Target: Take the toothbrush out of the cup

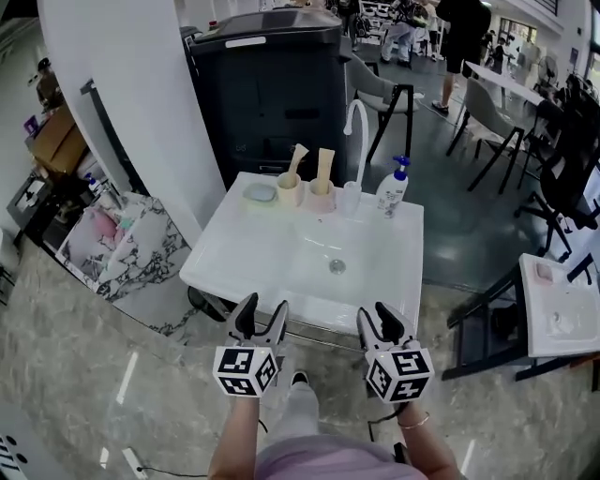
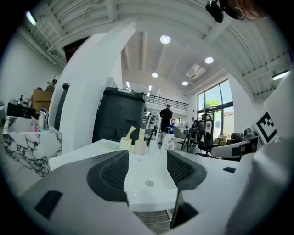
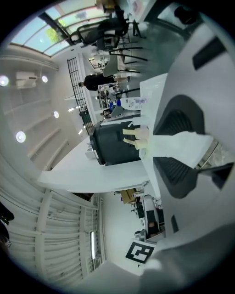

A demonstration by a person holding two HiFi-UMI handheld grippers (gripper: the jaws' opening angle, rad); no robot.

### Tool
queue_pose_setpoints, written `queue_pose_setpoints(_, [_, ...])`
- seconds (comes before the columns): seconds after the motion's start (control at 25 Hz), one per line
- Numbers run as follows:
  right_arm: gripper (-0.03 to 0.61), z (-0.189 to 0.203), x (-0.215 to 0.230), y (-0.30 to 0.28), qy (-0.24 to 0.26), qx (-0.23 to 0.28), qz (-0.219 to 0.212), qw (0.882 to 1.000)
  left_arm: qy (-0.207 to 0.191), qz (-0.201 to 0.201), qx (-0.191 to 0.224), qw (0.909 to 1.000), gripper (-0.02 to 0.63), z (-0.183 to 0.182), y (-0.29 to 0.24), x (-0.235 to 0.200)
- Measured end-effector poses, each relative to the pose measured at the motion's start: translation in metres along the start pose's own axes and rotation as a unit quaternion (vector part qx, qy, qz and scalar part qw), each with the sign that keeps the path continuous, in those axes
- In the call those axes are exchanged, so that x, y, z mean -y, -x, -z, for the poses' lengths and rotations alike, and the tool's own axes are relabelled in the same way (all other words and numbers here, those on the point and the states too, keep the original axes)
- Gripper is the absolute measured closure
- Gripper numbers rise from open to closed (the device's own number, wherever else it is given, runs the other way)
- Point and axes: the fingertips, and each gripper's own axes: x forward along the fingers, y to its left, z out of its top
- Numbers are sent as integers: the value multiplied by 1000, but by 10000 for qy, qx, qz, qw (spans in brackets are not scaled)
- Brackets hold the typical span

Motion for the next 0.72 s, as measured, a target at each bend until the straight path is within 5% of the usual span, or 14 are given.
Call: queue_pose_setpoints(0.72, [439, -66, -14, -183, 152, 21, 172, 9997, -130, 340, 79, 9993, 318, -62, -170, -122])
